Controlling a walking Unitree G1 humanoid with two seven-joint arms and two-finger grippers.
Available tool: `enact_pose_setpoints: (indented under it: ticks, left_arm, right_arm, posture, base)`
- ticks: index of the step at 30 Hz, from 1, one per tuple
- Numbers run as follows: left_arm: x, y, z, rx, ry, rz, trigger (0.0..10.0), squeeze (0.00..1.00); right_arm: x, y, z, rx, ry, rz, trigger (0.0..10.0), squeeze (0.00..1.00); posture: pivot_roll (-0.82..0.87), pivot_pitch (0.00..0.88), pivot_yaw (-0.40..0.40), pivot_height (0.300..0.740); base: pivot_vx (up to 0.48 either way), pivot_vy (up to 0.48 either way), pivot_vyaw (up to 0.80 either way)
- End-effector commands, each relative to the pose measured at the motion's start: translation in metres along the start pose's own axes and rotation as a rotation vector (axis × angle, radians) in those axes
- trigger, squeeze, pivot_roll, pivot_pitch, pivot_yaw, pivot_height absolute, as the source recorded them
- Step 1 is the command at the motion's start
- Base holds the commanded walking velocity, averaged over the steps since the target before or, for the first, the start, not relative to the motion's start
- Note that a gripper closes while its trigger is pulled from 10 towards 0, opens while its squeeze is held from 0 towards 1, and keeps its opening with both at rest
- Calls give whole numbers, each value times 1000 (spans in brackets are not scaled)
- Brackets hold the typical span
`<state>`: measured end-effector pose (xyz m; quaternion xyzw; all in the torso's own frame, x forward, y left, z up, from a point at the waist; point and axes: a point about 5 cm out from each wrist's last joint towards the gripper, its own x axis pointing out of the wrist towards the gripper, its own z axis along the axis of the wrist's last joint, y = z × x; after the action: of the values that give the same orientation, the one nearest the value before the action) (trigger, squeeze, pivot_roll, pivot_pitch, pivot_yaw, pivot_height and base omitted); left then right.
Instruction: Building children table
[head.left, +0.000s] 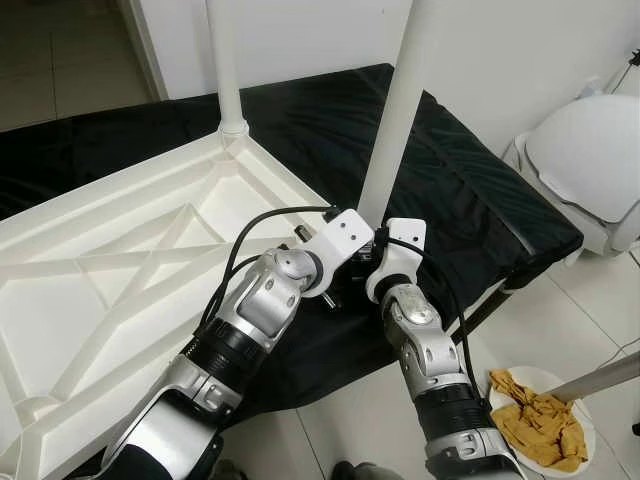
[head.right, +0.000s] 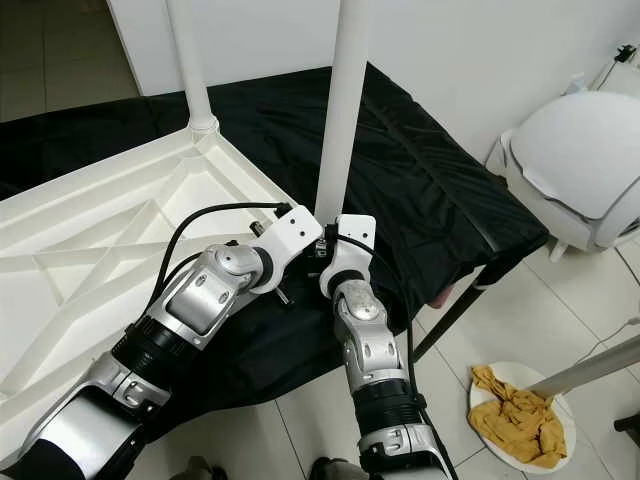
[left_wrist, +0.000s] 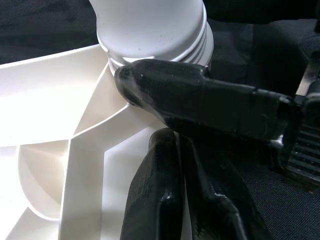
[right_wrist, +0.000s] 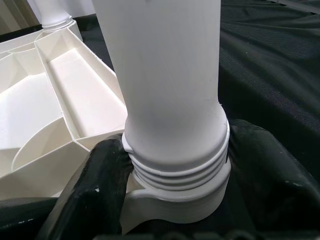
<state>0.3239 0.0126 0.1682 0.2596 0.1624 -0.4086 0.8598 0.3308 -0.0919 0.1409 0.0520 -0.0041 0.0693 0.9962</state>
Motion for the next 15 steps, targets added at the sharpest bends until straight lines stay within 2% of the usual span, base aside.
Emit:
enact_pose_setpoints:
  ticks: [1,2,3,4,5,6,8,10,15]
  left_arm:
    - [4,-18,14,33,-50,-92,10000,0]
    - [4,-18,14,33,-50,-92,10000,0]
    - [5,-18,15,36,-53,-93,10000,0]
    - [5,-18,16,37,-54,-90,10000,0]
    - [5,-18,16,37,-54,-90,10000,0]
    - [5,-18,16,38,-55,-87,10000,0]
    - [5,-18,16,38,-55,-87,10000,0]
    - [5,-18,16,38,-56,-84,10000,0]
    - [5,-17,17,40,-57,-79,10000,0]
  right_arm:
    - [-2,-1,-15,22,73,-32,0,0]
    - [-2,-1,-15,22,73,-32,0,0]
    - [1,-18,-6,11,32,-2,10000,1000]
    - [4,-30,3,8,-8,37,10000,1000]
    - [4,-30,3,8,-8,37,10000,1000]
    - [4,-38,9,4,-34,58,10000,1000]
    - [4,-38,9,4,-34,58,10000,1000]
    - [6,-51,19,-22,-61,109,10000,1000]
    - [7,-63,28,-78,-74,110,10000,1000]
  posture:
    - [-86,95,-15,740]
    - [-86,95,-15,740]
    - [-84,83,-23,740]
    - [-83,81,-26,740]
    - [-83,81,-26,740]
    - [-83,81,-26,740]
    - [-83,81,-26,740]
    - [-80,76,-32,740]
    - [-76,74,-35,740]
  base:
    - [0,0,0]
    - [0,0,0]
    - [0,0,0]
    - [0,0,0]
    - [0,0,0]
    - [0,0,0]
    - [0,0,0]
    - [0,0,0]
    - [0,0,0]
